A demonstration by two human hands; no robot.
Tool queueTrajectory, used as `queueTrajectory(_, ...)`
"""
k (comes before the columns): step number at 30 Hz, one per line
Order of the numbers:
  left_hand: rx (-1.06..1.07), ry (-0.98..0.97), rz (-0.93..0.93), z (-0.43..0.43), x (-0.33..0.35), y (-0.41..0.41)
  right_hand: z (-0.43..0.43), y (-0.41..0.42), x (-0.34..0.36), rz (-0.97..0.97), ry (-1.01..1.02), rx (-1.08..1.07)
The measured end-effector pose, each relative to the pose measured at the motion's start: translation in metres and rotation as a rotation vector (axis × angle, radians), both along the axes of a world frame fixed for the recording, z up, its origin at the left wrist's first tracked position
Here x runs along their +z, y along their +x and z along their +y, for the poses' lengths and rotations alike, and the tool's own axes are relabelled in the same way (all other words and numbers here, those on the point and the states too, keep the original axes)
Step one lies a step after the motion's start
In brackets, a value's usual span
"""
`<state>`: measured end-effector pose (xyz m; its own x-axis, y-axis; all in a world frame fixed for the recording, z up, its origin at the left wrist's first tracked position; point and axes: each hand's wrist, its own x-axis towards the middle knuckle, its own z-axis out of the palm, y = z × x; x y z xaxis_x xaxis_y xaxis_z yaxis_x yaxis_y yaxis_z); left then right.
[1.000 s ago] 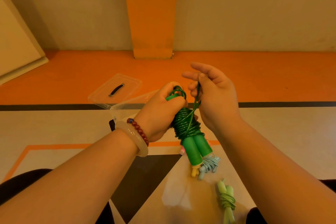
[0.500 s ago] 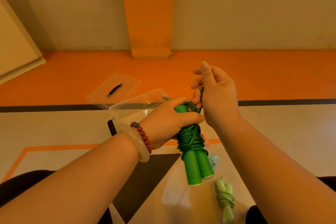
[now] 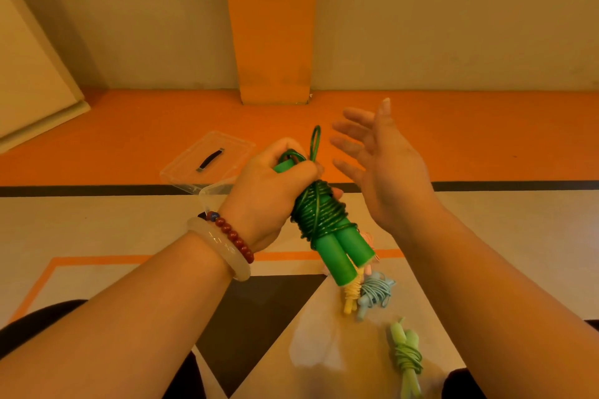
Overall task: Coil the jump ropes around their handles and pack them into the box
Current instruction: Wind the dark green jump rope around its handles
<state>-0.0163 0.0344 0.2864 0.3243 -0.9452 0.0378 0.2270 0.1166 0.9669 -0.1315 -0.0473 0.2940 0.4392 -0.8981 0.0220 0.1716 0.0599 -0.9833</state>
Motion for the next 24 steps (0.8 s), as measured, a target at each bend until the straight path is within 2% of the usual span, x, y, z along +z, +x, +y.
queueTrajectory(4,0.031,-0.023,-0.148,0.001,0.002,0.008,0.004,-0.004,-0.001,0.105,0.070,0.221)
queueTrajectory(7,-0.044,-0.014,-0.185,0.004,0.004,0.006,0.011,0.000,-0.003,0.025,0.067,0.331)
queueTrajectory(10,-0.073,-0.012,-0.151,0.004,0.003,0.006,0.014,0.004,0.000,-0.085,0.077,0.254)
queueTrajectory(16,-0.031,0.004,-0.055,0.004,0.006,0.003,0.017,0.007,0.001,-0.158,0.084,0.124)
queueTrajectory(20,0.127,0.026,-0.227,0.000,0.001,0.005,0.023,0.005,0.012,-0.251,0.163,0.027)
queueTrajectory(24,0.169,-0.041,-0.286,0.002,0.004,0.003,0.024,0.004,0.011,-0.218,0.048,0.053)
